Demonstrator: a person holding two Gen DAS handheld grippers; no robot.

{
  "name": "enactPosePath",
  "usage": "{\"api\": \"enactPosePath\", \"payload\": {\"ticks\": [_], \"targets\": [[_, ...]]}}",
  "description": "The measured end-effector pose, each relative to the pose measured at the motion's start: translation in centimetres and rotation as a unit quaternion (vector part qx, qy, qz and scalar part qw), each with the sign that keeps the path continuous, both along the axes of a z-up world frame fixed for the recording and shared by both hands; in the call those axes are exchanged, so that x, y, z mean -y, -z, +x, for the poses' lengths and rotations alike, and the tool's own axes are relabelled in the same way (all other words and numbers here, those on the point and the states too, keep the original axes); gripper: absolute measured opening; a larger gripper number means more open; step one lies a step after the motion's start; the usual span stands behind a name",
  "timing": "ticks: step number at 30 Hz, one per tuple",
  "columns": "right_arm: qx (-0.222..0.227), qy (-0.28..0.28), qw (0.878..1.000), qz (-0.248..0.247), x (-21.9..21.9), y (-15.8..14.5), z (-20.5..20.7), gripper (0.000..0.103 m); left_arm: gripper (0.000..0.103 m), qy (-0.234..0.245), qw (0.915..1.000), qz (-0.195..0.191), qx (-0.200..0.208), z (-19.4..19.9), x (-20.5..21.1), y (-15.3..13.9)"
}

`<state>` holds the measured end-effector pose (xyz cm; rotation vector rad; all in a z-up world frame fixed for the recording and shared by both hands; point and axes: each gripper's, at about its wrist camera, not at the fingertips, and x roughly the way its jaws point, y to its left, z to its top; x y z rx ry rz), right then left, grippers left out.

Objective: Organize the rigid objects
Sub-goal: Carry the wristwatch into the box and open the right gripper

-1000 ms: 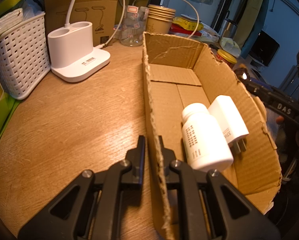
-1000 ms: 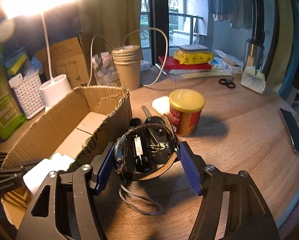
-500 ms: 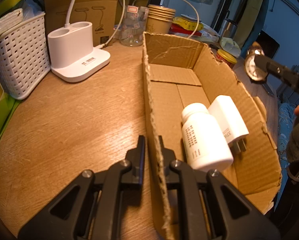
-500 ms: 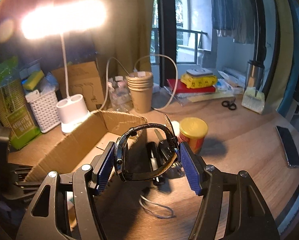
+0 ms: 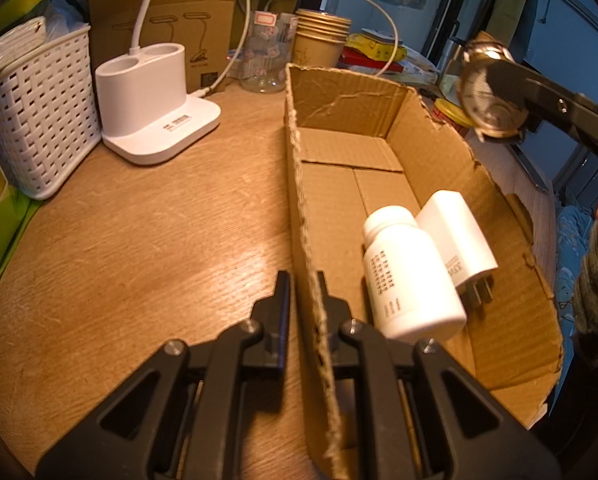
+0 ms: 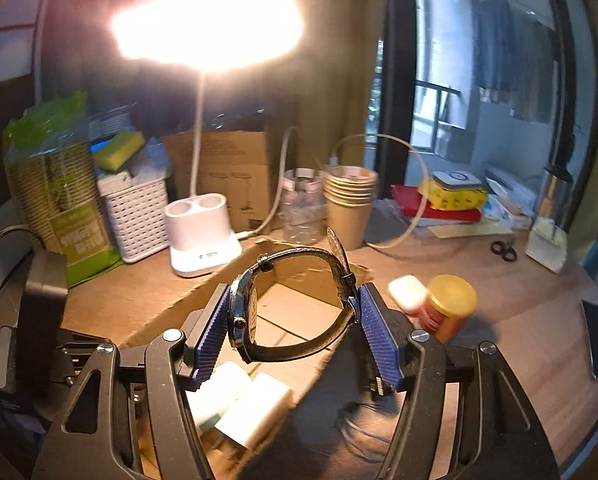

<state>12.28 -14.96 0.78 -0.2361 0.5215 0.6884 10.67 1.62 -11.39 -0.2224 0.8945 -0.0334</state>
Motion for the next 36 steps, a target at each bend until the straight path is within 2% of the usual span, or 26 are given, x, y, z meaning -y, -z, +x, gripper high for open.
{"api": "enactPosePath", "payload": {"ticks": [8,17,29,36], "targets": [[-0.009,-0.026,1.0,-0.014,-2.4,0.8,0.3,0.067,0.011,0.0,1.0,0.0,0.0,0.0,0.0,0.0],[-0.047,-0.031,0.998,-0.024,-3.6,1.7,1.0,0.067,0.011,0.0,1.0,0.0,0.0,0.0,0.0,0.0],[-0.078,-0.071,0.988,-0.111,-6.9,4.3,0.2,0.067,0.011,0.001,1.0,0.0,0.0,-0.1,0.0,0.0],[-0.093,-0.079,0.985,-0.121,-7.1,4.8,0.3,0.067,0.011,0.001,1.0,0.0,0.0,-0.1,0.0,0.0]]}}
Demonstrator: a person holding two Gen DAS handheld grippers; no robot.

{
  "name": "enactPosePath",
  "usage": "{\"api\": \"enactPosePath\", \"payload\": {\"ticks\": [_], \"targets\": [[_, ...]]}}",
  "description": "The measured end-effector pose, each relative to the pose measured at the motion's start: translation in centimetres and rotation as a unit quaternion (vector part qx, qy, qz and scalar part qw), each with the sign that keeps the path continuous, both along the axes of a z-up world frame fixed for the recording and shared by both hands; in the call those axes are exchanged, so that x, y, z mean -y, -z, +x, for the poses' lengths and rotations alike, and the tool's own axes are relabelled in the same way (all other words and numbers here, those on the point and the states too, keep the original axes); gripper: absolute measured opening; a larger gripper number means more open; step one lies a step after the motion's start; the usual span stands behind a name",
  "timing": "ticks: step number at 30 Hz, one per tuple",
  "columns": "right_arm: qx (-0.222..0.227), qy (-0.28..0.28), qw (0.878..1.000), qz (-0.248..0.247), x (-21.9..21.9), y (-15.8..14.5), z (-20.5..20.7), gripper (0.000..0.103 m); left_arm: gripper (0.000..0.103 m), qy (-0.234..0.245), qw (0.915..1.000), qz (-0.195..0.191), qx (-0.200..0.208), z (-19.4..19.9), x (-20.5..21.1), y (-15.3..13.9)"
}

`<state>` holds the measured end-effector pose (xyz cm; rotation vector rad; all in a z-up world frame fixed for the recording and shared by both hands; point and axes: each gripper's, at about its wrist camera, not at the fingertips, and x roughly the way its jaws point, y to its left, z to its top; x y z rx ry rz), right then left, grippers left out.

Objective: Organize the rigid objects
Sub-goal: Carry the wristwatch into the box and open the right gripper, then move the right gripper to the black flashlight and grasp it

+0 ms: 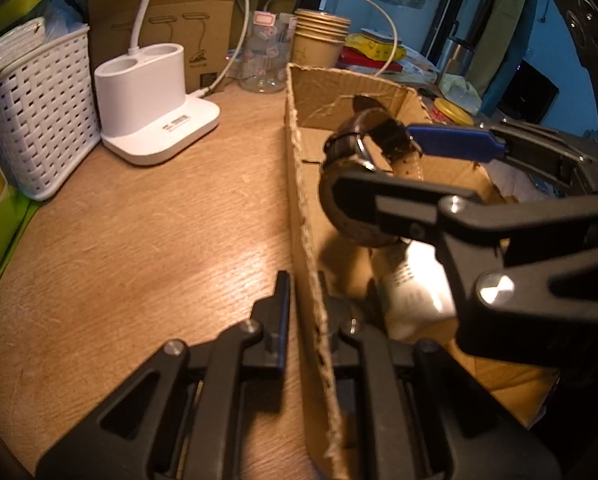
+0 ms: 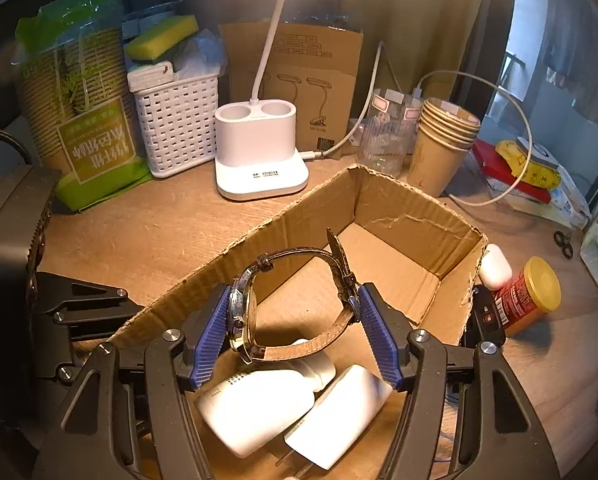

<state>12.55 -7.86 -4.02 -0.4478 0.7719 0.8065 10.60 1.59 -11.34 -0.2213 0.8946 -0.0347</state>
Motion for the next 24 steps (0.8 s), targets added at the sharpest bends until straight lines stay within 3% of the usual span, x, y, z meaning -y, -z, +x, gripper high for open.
{"api": "enactPosePath", "payload": {"ticks": [6,9,14,24], "targets": [[-0.006,-0.007,1.0,0.003,0.0,-0.1,-0.2,0.068,0.011,0.0,1.0,0.0,0.0,0.0,0.0,0.0],[-0.01,-0.015,1.0,0.005,0.1,-0.2,-0.4,0.076,0.011,0.0,1.0,0.0,0.0,0.0,0.0,0.0],[-0.006,-0.014,1.0,0.007,0.1,-0.5,-0.6,0.077,0.011,0.0,1.0,0.0,-0.001,0.0,-0.1,0.0],[0.005,0.035,0.996,0.082,3.6,-2.8,0.6,0.077,0.011,0.0,1.0,0.0,-0.001,0.0,-0.2,-0.1]]}}
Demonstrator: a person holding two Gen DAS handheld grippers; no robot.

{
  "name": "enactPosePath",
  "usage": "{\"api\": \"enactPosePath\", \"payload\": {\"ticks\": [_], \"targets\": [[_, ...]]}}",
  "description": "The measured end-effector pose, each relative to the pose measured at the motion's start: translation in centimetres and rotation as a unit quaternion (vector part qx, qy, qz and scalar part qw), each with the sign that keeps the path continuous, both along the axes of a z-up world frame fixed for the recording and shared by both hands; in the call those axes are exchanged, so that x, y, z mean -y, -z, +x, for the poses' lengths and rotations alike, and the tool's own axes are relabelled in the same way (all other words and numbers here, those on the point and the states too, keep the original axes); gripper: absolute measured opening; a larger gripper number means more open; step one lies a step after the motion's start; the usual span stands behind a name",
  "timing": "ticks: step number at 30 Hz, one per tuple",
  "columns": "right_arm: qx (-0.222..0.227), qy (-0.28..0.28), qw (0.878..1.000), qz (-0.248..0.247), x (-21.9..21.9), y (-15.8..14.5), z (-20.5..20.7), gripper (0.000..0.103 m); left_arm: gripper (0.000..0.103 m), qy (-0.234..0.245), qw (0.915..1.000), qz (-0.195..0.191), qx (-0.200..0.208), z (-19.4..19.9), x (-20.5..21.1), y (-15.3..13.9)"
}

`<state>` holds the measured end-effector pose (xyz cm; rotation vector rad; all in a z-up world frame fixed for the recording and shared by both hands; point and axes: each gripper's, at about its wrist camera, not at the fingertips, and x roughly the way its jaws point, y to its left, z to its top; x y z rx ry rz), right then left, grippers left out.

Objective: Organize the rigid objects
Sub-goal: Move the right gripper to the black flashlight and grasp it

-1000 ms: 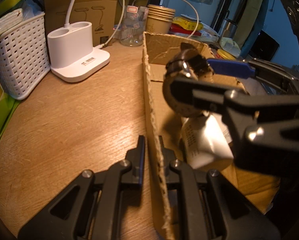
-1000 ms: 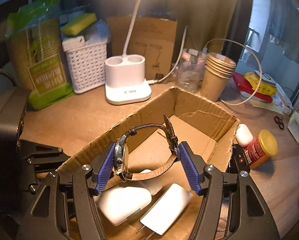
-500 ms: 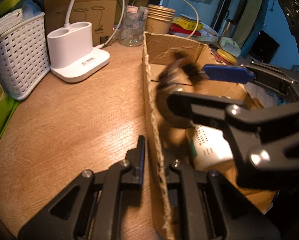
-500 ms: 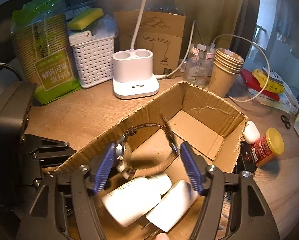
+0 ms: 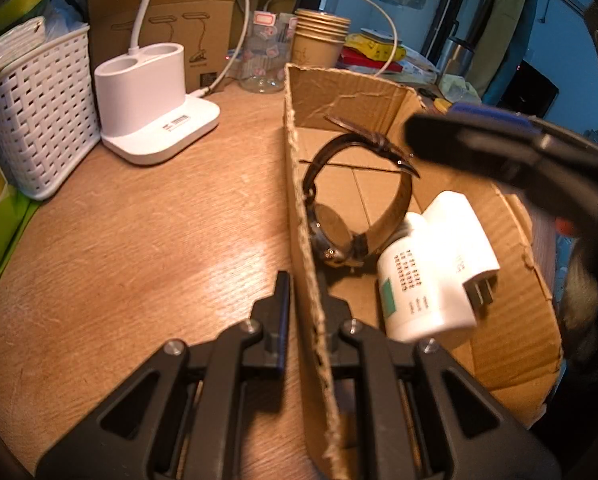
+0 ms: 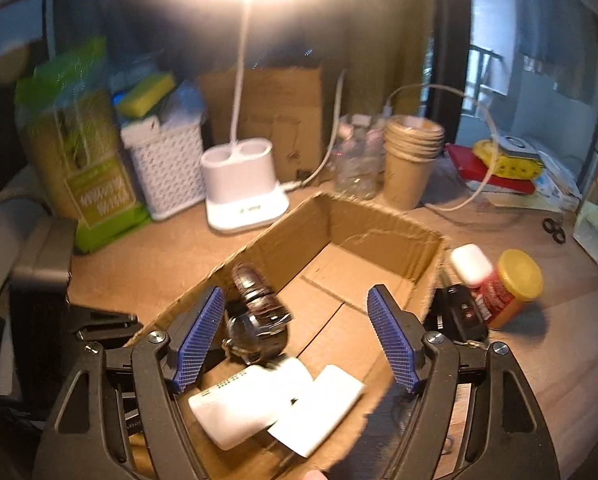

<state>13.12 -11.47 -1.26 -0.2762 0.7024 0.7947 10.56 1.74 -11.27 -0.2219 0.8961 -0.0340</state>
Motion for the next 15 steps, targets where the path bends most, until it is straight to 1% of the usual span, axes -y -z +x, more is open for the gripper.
{"api": "enactPosePath", "payload": {"ticks": [5,7,10,15], "targets": [[0.011,0.037,0.998,0.039,2.7,-1.4,0.7,0.077,0.011,0.0,1.0,0.0,0.0,0.0,0.1,0.0],[0.017,0.059,0.997,0.049,3.9,-1.7,1.1,0.077,0.011,0.0,1.0,0.0,0.0,0.0,0.1,0.0],[0.014,0.098,0.993,0.07,6.0,-1.9,2.3,0.077,0.011,0.0,1.0,0.0,0.0,0.0,0.1,0.0],[0.015,0.124,0.99,0.068,7.9,-1.5,3.1,0.077,0.011,0.0,1.0,0.0,0.0,0.0,0.1,0.0]]}}
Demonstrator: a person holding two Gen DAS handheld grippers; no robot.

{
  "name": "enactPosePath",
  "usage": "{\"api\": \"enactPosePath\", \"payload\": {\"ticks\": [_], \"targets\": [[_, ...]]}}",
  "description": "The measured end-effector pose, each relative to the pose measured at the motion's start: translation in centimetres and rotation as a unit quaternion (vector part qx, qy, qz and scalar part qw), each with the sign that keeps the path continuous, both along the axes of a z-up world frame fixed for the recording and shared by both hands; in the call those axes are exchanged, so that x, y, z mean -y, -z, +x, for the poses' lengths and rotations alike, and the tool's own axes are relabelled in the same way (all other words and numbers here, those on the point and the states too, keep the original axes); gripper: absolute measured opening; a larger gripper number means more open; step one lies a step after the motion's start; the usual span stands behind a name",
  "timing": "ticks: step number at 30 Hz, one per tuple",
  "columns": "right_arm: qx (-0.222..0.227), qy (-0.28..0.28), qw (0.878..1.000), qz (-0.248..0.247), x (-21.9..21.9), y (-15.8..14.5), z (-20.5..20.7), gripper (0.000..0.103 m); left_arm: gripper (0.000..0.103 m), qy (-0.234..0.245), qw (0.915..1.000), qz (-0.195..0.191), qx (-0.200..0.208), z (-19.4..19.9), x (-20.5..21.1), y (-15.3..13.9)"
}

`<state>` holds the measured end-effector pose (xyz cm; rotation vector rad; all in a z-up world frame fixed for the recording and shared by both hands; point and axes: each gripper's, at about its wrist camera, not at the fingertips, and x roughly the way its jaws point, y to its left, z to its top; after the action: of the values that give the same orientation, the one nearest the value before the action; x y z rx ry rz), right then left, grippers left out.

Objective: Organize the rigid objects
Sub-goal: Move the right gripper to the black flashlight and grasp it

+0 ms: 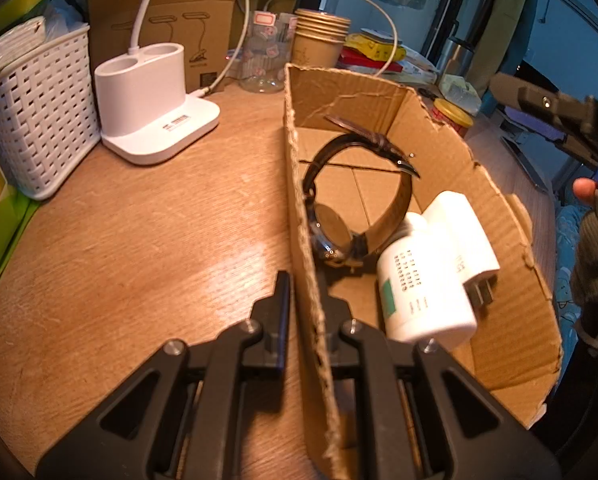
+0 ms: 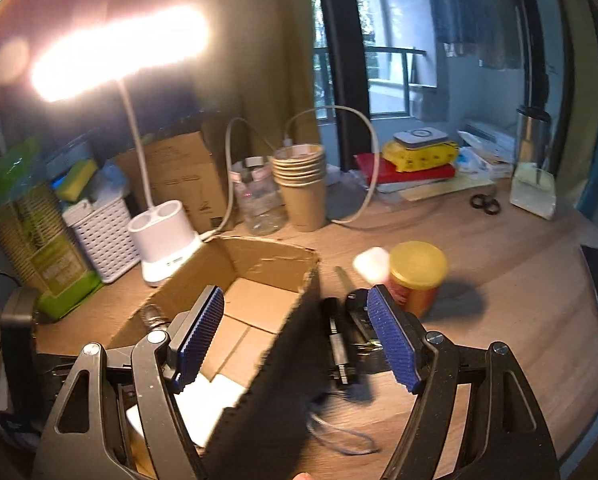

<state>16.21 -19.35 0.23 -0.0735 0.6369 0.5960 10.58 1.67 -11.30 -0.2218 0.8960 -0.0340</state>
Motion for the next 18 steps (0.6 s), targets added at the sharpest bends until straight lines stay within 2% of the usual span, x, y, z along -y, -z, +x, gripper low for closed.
{"api": "enactPosePath", "payload": {"ticks": [12,18], "targets": [[-0.006,0.047,0.999,-0.01,2.1,1.4,1.7,0.077,0.011,0.0,1.0,0.0,0.0,0.0,-0.1,0.0],[-0.012,0.053,0.998,-0.025,2.1,2.4,2.1,0.077,0.011,0.0,1.0,0.0,0.0,0.0,0.0,0.0]]}}
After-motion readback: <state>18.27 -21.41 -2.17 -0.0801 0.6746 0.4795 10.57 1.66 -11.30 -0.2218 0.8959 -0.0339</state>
